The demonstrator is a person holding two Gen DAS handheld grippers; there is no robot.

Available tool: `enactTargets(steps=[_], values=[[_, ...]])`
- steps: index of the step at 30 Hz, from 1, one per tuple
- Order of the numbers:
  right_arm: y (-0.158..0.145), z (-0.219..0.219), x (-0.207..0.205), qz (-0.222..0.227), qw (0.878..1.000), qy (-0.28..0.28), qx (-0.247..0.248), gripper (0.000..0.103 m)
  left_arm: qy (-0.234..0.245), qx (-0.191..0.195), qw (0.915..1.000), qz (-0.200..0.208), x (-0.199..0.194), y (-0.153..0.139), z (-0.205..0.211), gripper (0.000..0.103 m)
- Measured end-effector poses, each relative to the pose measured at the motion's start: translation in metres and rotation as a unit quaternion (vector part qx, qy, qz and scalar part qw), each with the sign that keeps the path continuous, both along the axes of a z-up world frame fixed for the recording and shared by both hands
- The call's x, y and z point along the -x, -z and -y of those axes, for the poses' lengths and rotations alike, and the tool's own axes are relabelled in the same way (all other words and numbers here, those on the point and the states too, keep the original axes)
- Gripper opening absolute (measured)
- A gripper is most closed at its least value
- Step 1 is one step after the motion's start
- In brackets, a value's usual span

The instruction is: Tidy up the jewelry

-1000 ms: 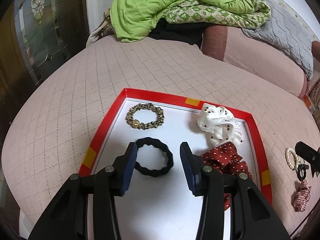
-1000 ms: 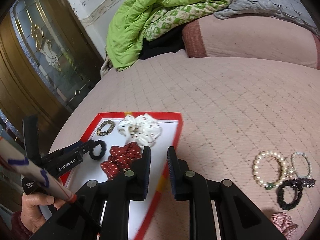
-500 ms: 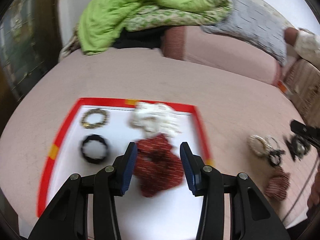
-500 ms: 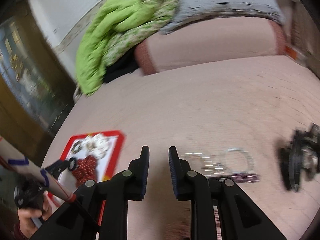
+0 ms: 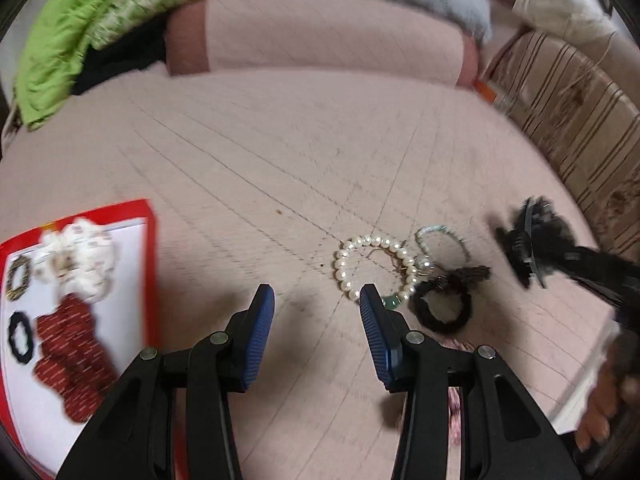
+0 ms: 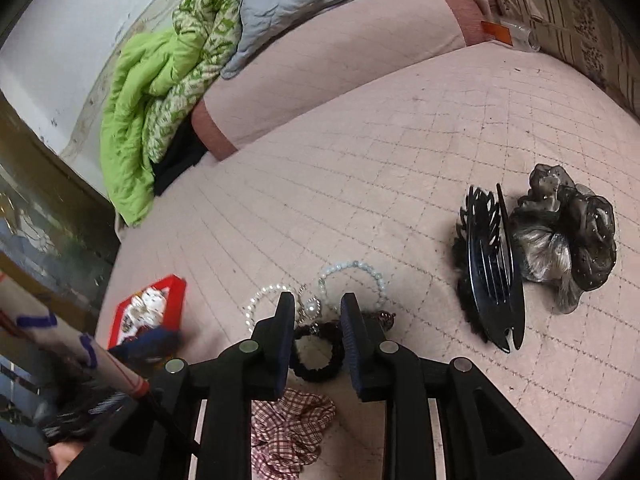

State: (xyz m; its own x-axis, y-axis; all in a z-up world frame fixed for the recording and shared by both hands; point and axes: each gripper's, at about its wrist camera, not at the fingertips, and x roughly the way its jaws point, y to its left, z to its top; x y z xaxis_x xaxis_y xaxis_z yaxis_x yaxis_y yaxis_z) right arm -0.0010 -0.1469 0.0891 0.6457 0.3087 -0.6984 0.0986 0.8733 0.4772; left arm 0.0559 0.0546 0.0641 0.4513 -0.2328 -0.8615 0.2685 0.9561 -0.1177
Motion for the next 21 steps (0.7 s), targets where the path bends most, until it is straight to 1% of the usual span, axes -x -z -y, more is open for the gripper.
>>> enactTargets(steps=[4, 6, 8, 9, 11, 16, 19, 21], values=[[-0.003, 0.007, 0.003, 0.009, 1.0, 0.002, -0.01, 0.026, -0.005, -0.015, 0.9996, -0.025, -0.024, 0.025, 0.016, 0.043], [-0.001, 0.012, 0.003, 0.008, 1.0, 0.004, -0.013, 0.026, 0.005, -0.022, 0.9992, -0.033, -0.032, 0.035, 0.024, 0.043], [0.001, 0.014, 0.001, 0.003, 1.0, 0.003, -0.015, 0.026, 0.001, -0.045, 0.9986, -0.027, -0.035, 0.043, 0.029, 0.034], [0.003, 0.015, 0.0, 0.001, 1.0, 0.004, -0.016, 0.026, 0.002, -0.057, 0.9982, -0.016, -0.033, 0.045, 0.032, 0.032], [0.005, 0.017, -0.004, 0.0, 1.0, 0.005, -0.013, 0.026, 0.004, -0.066, 0.9978, 0.005, -0.029, 0.044, 0.035, 0.009], [0.012, 0.016, -0.02, -0.013, 1.0, 0.008, 0.0, 0.026, 0.009, -0.052, 0.9984, 0.022, -0.005, 0.039, 0.025, 0.009], [0.02, 0.007, -0.032, -0.026, 0.999, -0.003, 0.025, 0.026, 0.011, -0.021, 0.9991, 0.035, 0.014, 0.027, 0.009, 0.009], [0.026, -0.005, -0.041, -0.035, 0.997, -0.017, 0.06, 0.026, 0.012, -0.006, 0.9986, 0.052, 0.025, 0.018, -0.002, 0.009]])
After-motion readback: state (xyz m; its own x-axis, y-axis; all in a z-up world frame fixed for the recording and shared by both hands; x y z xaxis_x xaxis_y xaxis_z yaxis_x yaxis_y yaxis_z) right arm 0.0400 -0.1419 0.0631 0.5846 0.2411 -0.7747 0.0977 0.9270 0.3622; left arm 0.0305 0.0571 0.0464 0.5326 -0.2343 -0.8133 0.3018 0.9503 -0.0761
